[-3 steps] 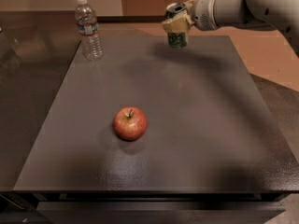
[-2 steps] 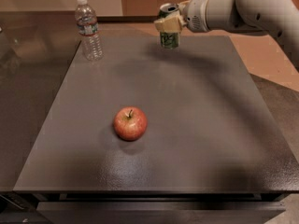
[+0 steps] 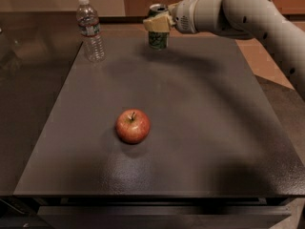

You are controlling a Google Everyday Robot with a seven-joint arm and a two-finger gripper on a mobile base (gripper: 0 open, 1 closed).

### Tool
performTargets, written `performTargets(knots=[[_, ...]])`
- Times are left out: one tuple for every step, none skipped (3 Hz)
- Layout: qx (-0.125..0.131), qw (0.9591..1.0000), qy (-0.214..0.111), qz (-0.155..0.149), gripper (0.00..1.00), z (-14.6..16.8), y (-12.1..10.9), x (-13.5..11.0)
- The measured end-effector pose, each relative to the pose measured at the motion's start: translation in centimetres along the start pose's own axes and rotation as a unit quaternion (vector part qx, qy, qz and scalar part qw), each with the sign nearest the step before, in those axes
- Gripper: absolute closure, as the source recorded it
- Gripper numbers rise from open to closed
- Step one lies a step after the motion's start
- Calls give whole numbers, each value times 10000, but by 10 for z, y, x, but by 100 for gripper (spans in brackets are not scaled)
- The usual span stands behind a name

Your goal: Move green can near water bottle

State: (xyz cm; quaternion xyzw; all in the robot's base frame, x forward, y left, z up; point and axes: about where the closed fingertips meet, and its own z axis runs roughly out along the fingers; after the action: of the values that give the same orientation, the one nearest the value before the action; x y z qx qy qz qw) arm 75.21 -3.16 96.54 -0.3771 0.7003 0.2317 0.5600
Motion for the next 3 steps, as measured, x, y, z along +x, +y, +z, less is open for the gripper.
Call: performTargets(knots=[[-161,9998,-61,117,100,22,9,-2],[-382,9990,-88,195,100,47,23,-3],[-577,9980,-100,225,100,69,38,-8]])
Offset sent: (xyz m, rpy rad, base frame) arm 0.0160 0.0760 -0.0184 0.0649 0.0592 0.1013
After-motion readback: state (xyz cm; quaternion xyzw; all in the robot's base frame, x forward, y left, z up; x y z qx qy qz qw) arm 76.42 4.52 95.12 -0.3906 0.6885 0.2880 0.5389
